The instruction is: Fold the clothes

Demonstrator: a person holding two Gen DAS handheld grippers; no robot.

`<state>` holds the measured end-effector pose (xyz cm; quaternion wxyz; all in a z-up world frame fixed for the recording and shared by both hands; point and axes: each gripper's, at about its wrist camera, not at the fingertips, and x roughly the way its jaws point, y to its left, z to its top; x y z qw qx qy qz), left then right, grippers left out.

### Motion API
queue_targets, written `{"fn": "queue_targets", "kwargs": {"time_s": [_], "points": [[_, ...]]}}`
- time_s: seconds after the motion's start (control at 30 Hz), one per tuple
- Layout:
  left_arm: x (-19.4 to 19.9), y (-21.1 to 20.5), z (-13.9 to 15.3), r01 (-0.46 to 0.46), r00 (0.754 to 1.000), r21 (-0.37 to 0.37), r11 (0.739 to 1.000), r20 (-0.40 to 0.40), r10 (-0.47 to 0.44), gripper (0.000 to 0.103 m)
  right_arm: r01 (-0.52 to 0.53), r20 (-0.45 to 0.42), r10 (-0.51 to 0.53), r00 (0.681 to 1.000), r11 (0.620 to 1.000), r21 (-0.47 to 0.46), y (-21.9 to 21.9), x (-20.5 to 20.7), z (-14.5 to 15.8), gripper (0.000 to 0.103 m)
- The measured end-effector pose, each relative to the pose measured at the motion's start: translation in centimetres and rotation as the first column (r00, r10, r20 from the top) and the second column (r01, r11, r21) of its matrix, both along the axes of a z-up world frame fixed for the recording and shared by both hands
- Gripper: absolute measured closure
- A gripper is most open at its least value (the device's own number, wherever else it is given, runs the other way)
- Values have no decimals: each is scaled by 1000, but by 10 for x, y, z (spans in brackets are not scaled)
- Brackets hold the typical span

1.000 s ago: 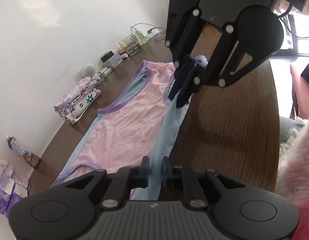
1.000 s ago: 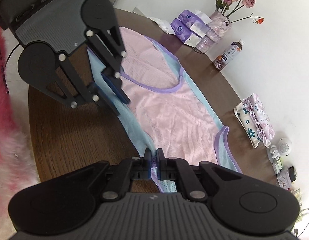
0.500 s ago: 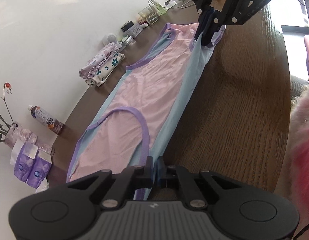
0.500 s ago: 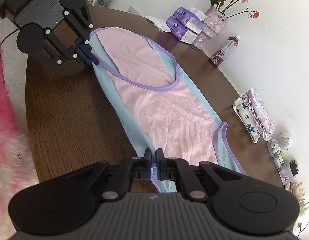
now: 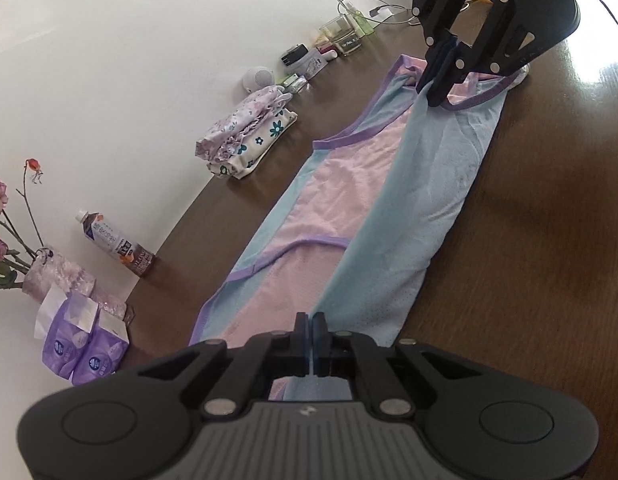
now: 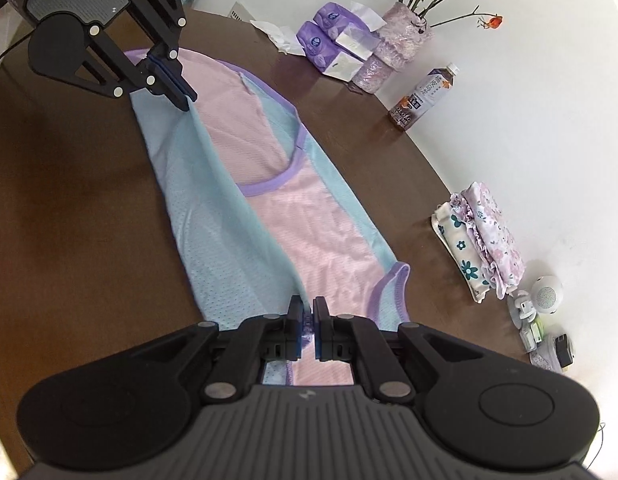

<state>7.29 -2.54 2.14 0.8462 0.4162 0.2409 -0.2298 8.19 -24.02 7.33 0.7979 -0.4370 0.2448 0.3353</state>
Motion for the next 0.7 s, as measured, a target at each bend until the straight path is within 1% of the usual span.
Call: {"fn": "queue_targets", "kwargs": {"time_s": [0.1,0.17,0.27,0.37,0.43,0.47,0.5,0.53,0.6,0.7], "points": [[17,0,-6,-3,999,-15,1000,-39,3,101,9,-29,-9,1000,1000,-1,2,17,-7,99],[24,1,-11,-6,998,-26,1000,-67,4,98,14,-47,-14,999,1000,-4,2,25,-14,99],[31,3,-16,-17,996,-34,999,-88,14,96,22,-66,-21,998,1000,1,2,33,-20,99],[35,5,-15,-40,995,-52,998,-93,35,89,34,-79,-32,996,999,23,1,39,-24,98],[35,7,-12,-61,995,-72,996,-89,55,76,47,-93,-43,995,998,45,-1,43,-25,95],[34,9,-10,-69,994,-85,994,-86,62,73,56,-106,-50,993,997,57,-2,46,-26,93],[33,10,-8,-77,994,-99,992,-85,69,69,69,-129,-59,990,995,71,-3,49,-27,87],[32,12,-7,-88,993,-114,990,-86,78,69,87,-155,-72,985,992,90,-6,52,-27,80],[30,17,-5,-114,991,-142,983,-90,102,68,147,-199,-117,973,979,139,-14,58,-25,73],[24,29,-3,-177,982,-184,967,-96,162,68,237,-238,-183,954,945,226,-32,61,-14,73]]}}
